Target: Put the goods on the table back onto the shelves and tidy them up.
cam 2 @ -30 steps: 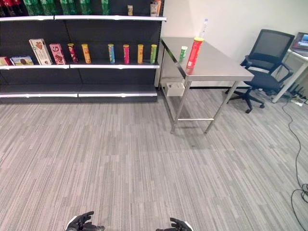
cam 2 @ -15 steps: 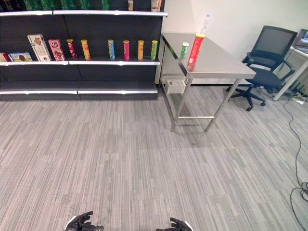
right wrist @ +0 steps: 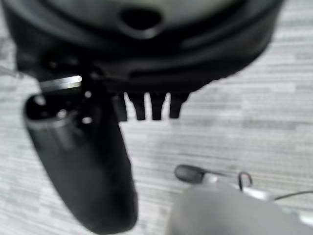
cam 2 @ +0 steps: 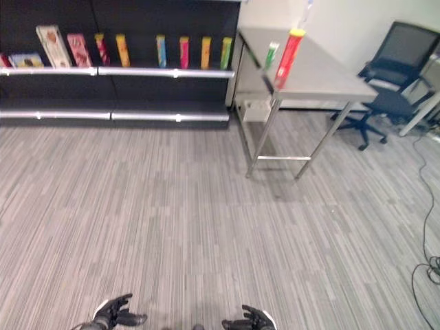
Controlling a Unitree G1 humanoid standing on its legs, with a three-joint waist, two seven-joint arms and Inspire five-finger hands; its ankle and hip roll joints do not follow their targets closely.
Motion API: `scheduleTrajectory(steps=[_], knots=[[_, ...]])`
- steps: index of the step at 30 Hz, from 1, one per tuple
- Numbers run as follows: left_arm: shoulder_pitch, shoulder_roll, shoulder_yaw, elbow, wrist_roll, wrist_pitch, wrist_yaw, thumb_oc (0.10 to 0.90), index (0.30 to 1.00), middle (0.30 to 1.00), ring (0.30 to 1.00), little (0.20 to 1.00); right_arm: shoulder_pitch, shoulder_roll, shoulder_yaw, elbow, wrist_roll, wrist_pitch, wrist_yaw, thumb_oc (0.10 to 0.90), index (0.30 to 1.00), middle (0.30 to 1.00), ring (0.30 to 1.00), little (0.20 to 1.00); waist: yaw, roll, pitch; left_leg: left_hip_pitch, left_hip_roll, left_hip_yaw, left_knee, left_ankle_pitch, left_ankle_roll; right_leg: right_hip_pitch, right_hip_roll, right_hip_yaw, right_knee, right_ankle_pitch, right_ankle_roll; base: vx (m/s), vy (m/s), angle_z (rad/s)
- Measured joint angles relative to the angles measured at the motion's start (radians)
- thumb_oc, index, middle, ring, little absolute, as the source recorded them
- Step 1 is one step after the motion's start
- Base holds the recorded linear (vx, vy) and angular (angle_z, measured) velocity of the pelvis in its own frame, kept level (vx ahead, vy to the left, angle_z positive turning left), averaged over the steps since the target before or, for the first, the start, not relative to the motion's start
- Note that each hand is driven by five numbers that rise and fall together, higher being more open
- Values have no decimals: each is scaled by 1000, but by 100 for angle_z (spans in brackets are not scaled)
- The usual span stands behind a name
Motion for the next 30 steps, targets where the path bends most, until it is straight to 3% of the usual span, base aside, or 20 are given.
scheduleTrajectory(steps=[1, 2, 4, 5, 6, 7, 10, 11, 15, 16, 18, 19, 20, 21, 22, 24, 26, 27, 29, 30], knots=[[-3, 3, 4, -6, -12, -1, 2, 800, 900, 900, 900, 900, -9, 0, 3, 0, 0, 0, 1, 800, 900, 900, 900, 900, 10, -7, 10, -36, -7, -26, 55, -3, -13, 0, -5, 4, 1, 2, -17, 65, -73, -9], [-17, 0, 9, -1, -32, -5, 3, 800, 900, 900, 900, 900, -26, -5, -1, 0, 7, -1, -2, 800, 900, 900, 900, 900, 21, -6, 29, -106, -27, -95, 194, -10, -24, -6, -3, 18, 6, 0, -38, 85, -51, -21], [-36, -1, 15, 1, -37, -6, 3, 800, 900, 900, 900, 900, -44, -7, 2, 1, 18, -1, -2, 800, 900, 900, 900, 900, 28, -1, 46, -182, -35, -117, 295, -13, -30, -12, -3, 25, -1, 1, -48, 162, -14, -23], [-35, -3, 31, 3, -43, -6, 3, 800, 900, 900, 900, 900, -49, -6, 5, 0, 22, -1, -1, 800, 900, 900, 900, 900, 26, -3, 47, -195, -30, -120, 273, -13, -30, -15, -3, 23, -1, 4, -52, 332, 32, -13], [-36, -4, 39, 6, -69, -7, 4, 800, 900, 900, 900, 900, -54, -2, 9, 1, 26, 0, -2, 800, 900, 900, 900, 900, 24, -4, 51, -201, -9, -117, 174, -9, -32, -13, -5, 22, 0, 2, -53, 265, 35, 0], [-43, -6, 38, 9, -74, -7, 3, 800, 900, 900, 900, 900, -59, -4, 16, 0, 27, 1, -3, 800, 900, 900, 900, 900, 25, -5, 52, -194, 11, -116, -4, 16, -60, -22, -4, 27, -1, -7, -54, 271, 61, 7], [-55, -10, 34, -4, -94, -8, 2, 800, 900, 900, 900, 900, -76, -13, 18, -1, 29, 3, -5, 800, 900, 900, 900, 900, 29, 13, 73, -227, 47, -123, -173, 72, -122, -7, 5, 34, -1, -11, -55, 367, 106, 4], [-51, -18, 37, -10, -109, -8, 2, 800, 900, 900, 900, 900, -89, -23, 16, -2, 32, 1, -6, 800, 900, 900, 900, 900, 52, 33, 75, -250, 74, -145, -308, 91, -158, 5, 21, 59, -1, -30, -43, 426, 166, -29], [-42, -42, 81, -16, -129, -26, 3, 800, 900, 900, 900, 900, -111, -34, 1, -25, 35, -5, -8, 800, 900, 900, 900, 900, 111, 68, 72, -278, 123, -65, -276, 94, -151, 39, 21, 160, -2, -64, -29, 420, 243, -84], [-32, -53, 109, 0, -126, -27, 3, 800, 900, 900, 900, 900, -89, -32, 0, -50, 35, -14, -6, 800, 900, 900, 900, 900, 113, 67, 53, -252, 115, -44, -192, 86, -96, 76, -18, 197, -1, -108, 1, 492, 292, -112], [-7, -48, 112, 20, -125, -25, 5, 800, 900, 900, 900, 900, -52, -25, 14, -51, 34, -20, -6, 800, 900, 900, 900, 900, 103, 48, 2, -234, 75, -5, -173, 127, -45, 94, -66, 227, 3, -158, 48, 524, 255, -66], [-5, -31, 110, 15, -111, -27, 5, 800, 900, 900, 900, 900, -18, -17, 21, -44, 32, -18, 4, 800, 900, 900, 900, 900, 99, 15, -5, -197, 33, 28, -183, 155, -2, 97, -110, 235, 60, -175, 108, 407, 175, -38], [-2, -28, 110, 15, -108, -26, 5, 800, 900, 900, 900, 900, -14, -11, 21, -38, 31, -16, 4, 800, 900, 900, 900, 900, 95, 13, -7, -176, 29, 36, -197, 163, 12, 84, -111, 224, 118, -190, 132, 441, 210, -39], [8, -26, 105, 13, -108, -26, 6, 800, 900, 900, 900, 900, -5, -2, 21, -40, 29, -14, 7, 800, 900, 900, 900, 900, 90, 18, -11, -133, 30, 41, -233, 183, 26, 42, -109, 211, 252, -219, 172, 284, 192, -13], [18, 0, 98, -3, -107, -28, 4, 800, 900, 900, 900, 900, 24, 10, 31, -44, 29, -15, 10, 800, 900, 900, 900, 900, 72, 4, -44, -92, 8, 40, -256, 160, 59, -27, -109, 227, 440, -213, 221, 285, 192, -1], [16, 17, 70, -4, -107, -27, 4, 800, 900, 900, 900, 900, 28, 18, 37, -40, 26, -12, 20, 800, 900, 900, 900, 900, 66, -4, -52, -60, -9, 34, -270, 170, 100, -121, -118, 212, 691, -187, 272, 199, 183, 20], [4, 23, 21, -5, -105, -26, 3, 800, 900, 900, 900, 900, 25, 23, 15, -39, 26, -11, 19, 800, 900, 900, 900, 900, 58, -9, -54, 6, -44, 23, -283, 149, 157, -175, -169, 158, 816, -173, 247, 300, 243, 27], [1, 20, 7, -4, -104, -25, 3, 800, 900, 900, 900, 900, 21, 23, 4, -42, 26, -12, 19, 800, 900, 900, 900, 900, 52, 5, -54, 28, -49, 8, -282, 138, 172, -187, -185, 132, 821, -170, 240, 330, 173, 15], [-13, 14, -2, -6, -104, -26, 3, 800, 900, 900, 900, 900, 12, 19, -6, -44, 26, -14, 19, 800, 900, 900, 900, 900, 49, 31, -48, 57, -51, -8, -282, 112, 197, -237, -180, 107, 823, -167, 222, 338, 81, 32], [-24, 11, -4, 0, -97, -25, 3, 800, 900, 900, 900, 900, -9, 19, -20, -50, 28, -22, 19, 800, 900, 900, 900, 900, 4, 69, -25, 89, -33, -50, -283, 111, 187, -255, -128, 71, 736, -207, 201, 323, 20, 72]])
